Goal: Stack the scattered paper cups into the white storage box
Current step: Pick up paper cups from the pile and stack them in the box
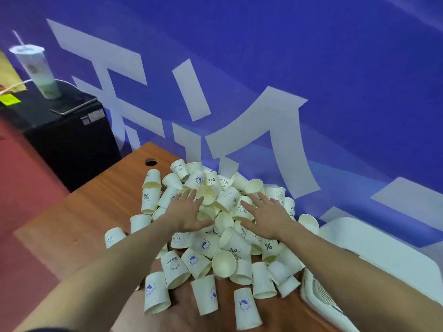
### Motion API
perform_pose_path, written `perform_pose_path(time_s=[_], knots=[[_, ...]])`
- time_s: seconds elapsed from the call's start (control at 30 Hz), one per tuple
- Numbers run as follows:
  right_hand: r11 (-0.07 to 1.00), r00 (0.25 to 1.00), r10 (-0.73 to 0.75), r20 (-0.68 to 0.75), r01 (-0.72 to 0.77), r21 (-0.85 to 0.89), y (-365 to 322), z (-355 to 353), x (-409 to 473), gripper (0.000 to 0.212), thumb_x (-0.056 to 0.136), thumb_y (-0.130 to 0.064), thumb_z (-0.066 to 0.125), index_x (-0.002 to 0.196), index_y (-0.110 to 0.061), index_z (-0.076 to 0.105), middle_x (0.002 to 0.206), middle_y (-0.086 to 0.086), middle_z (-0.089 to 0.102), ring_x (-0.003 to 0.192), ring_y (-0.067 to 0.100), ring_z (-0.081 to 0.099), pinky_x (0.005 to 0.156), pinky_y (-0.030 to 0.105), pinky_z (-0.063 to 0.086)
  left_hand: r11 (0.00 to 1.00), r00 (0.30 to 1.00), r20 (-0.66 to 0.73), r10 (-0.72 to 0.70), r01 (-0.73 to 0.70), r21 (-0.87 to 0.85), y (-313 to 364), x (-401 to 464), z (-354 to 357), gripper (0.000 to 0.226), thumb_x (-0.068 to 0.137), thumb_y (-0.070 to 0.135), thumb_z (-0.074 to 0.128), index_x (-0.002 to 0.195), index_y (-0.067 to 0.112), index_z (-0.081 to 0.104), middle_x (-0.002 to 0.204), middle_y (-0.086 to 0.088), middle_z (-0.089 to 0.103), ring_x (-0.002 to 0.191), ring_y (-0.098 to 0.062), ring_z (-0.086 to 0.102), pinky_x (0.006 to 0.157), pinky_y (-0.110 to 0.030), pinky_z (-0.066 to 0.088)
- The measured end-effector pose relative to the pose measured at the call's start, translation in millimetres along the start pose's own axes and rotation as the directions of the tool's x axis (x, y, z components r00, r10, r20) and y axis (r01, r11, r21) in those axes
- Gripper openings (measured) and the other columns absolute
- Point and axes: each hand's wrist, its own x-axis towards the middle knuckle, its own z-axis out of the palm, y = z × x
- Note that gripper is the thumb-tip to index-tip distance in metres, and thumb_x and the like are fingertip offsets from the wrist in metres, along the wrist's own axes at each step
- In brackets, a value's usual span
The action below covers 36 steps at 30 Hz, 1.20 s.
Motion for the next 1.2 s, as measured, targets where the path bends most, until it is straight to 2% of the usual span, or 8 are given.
perform_pose_path(time_s=[0.27, 0.37, 0.53, 0.63, 0.77, 0.93, 1.1, 1.2], knots=[[0.997, 0.995, 0.076, 0.068, -0.074, -0.027, 25, 4, 50, 0.067, 0.098, -0.056, 0.036, 0.155, -0.032, 0.009, 0.164, 0.001, 0.000, 0.150, 0.022, -0.005, 0.120, 0.047, 0.006, 0.998, 0.998, -0.001, 0.066, -0.066, -0.010, 2, 50, 13, 0.093, 0.082, 0.083, 0.027, 0.150, 0.020, 0.032, 0.159, -0.008, 0.025, 0.145, -0.026, 0.022, 0.114, -0.047, 0.023], [0.994, 0.995, 0.090, 0.044, -0.087, -0.070, 35, 7, 70, 0.066, 0.098, -0.044, 0.044, 0.154, -0.029, 0.013, 0.163, 0.004, 0.006, 0.150, 0.025, 0.001, 0.120, 0.047, 0.011, 0.997, 0.996, -0.052, 0.073, -0.074, -0.019, 2, 68, 17, 0.077, 0.088, 0.075, 0.031, 0.136, 0.019, 0.052, 0.138, -0.003, 0.048, 0.128, -0.022, 0.040, 0.104, -0.042, 0.033], [0.965, 0.996, 0.088, -0.022, -0.091, -0.246, 45, 15, 101, 0.060, 0.092, -0.019, 0.054, 0.147, -0.018, 0.030, 0.156, 0.010, 0.022, 0.146, 0.030, 0.016, 0.114, 0.044, 0.025, 0.998, 0.996, -0.076, 0.056, -0.056, 0.002, 2, 97, 23, 0.049, 0.094, 0.056, 0.041, 0.107, 0.018, 0.068, 0.110, -0.001, 0.059, 0.102, -0.021, 0.056, 0.081, -0.034, 0.043], [0.951, 0.994, 0.101, -0.029, -0.105, -0.292, 47, 21, 112, 0.045, 0.088, -0.016, 0.058, 0.132, -0.017, 0.048, 0.140, 0.007, 0.042, 0.137, 0.029, 0.028, 0.108, 0.042, 0.030, 0.997, 0.996, -0.061, 0.070, -0.069, 0.019, 3, 108, 26, 0.033, 0.095, 0.042, 0.046, 0.093, 0.016, 0.066, 0.106, -0.001, 0.058, 0.094, -0.022, 0.060, 0.066, -0.030, 0.040], [0.953, 0.993, 0.074, -0.089, -0.096, -0.286, 48, 24, 115, 0.029, 0.084, -0.009, 0.060, 0.112, -0.017, 0.064, 0.120, 0.005, 0.054, 0.125, 0.028, 0.037, 0.098, 0.039, 0.032, 0.995, 0.994, -0.056, 0.090, -0.088, 0.040, 3, 117, 29, 0.022, 0.094, 0.030, 0.044, 0.083, 0.018, 0.059, 0.099, -0.002, 0.061, 0.093, -0.023, 0.059, 0.063, -0.031, 0.037], [0.971, 0.978, 0.059, -0.202, -0.103, -0.217, 52, 21, 104, 0.019, 0.079, -0.006, 0.064, 0.095, -0.015, 0.070, 0.108, 0.005, 0.055, 0.109, 0.028, 0.045, 0.087, 0.038, 0.036, 0.993, 0.994, -0.101, 0.052, -0.041, 0.107, 9, 115, 24, 0.026, 0.094, 0.028, 0.043, 0.090, 0.015, 0.065, 0.095, -0.001, 0.059, 0.085, -0.024, 0.059, 0.060, -0.031, 0.032], [0.966, 0.935, 0.071, -0.347, -0.150, -0.208, 55, 19, 84, 0.024, 0.043, -0.003, 0.084, 0.057, -0.013, 0.068, 0.074, 0.006, 0.055, 0.075, 0.027, 0.051, 0.062, 0.036, 0.040, 0.988, 0.986, -0.163, 0.026, -0.001, 0.152, 11, 99, 7, 0.026, 0.095, 0.026, 0.042, 0.094, 0.013, 0.064, 0.096, -0.001, 0.058, 0.081, -0.025, 0.062, 0.055, -0.031, 0.029], [0.970, 0.903, 0.051, -0.426, -0.147, -0.195, 50, 15, 62, 0.028, 0.034, -0.001, 0.083, 0.051, -0.012, 0.064, 0.065, 0.005, 0.052, 0.066, 0.026, 0.051, 0.058, 0.034, 0.040, 0.985, 0.976, -0.214, 0.046, -0.008, 0.172, 12, 84, -6, 0.026, 0.097, 0.026, 0.041, 0.094, 0.015, 0.064, 0.094, 0.000, 0.058, 0.079, -0.025, 0.062, 0.054, -0.030, 0.030]])
